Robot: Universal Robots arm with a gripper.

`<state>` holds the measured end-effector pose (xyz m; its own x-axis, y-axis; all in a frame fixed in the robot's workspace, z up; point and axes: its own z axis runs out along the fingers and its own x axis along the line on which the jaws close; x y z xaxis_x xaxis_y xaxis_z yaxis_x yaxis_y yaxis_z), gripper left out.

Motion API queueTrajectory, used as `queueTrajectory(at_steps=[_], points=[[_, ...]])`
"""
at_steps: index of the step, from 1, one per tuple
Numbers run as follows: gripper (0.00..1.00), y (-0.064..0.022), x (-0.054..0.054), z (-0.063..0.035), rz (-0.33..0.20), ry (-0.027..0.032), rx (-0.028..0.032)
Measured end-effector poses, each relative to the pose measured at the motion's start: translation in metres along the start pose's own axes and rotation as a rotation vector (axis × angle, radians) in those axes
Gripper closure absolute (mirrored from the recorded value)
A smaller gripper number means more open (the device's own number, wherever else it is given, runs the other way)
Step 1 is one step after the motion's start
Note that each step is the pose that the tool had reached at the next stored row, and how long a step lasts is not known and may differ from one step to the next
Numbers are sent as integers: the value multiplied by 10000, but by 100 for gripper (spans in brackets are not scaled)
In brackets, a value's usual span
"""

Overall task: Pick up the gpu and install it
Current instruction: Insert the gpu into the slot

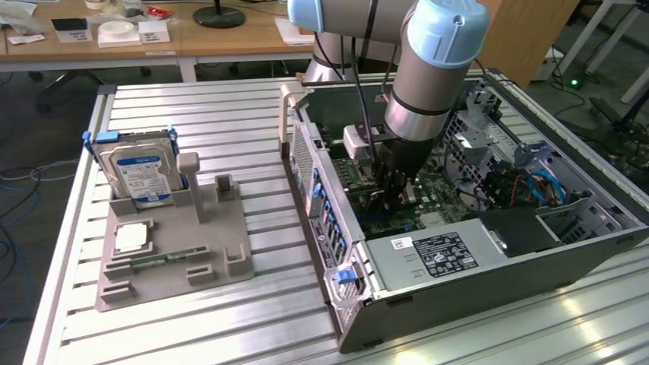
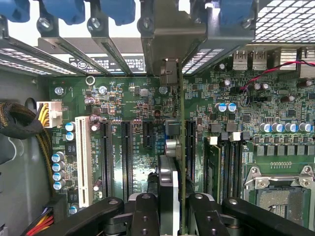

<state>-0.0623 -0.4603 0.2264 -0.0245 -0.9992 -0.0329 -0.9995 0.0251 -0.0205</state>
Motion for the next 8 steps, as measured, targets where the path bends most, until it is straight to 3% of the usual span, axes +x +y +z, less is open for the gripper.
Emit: queueTrajectory(at_steps=[8], points=[[72, -1, 6, -19, 68, -1, 3]])
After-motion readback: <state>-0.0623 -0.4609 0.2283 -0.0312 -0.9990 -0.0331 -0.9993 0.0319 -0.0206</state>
